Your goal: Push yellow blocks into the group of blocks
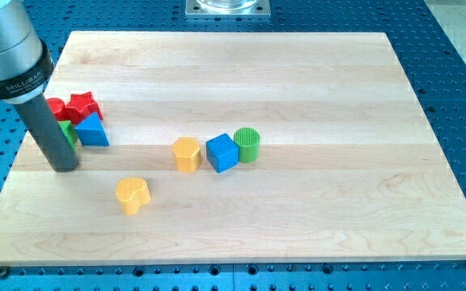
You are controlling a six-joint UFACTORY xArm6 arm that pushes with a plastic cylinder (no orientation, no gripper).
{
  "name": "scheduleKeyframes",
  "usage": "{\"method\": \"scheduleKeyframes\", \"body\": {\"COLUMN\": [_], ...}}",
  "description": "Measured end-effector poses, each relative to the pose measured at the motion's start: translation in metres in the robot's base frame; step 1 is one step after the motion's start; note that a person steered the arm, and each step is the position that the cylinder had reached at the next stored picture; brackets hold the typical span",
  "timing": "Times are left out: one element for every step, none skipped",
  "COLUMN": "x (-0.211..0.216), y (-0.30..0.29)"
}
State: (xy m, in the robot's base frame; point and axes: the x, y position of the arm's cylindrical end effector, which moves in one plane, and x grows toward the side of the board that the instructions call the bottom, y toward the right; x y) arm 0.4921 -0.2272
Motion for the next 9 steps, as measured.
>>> {"method": "scheduleKeyframes", "body": {"x": [0.000,0.000,0.000,0.026,0.073,0.109,0.092,0.075,0.066], "y": [0.000,0.000,-0.001,0.034,0.045,0.063,0.114,0.064,0.068]}}
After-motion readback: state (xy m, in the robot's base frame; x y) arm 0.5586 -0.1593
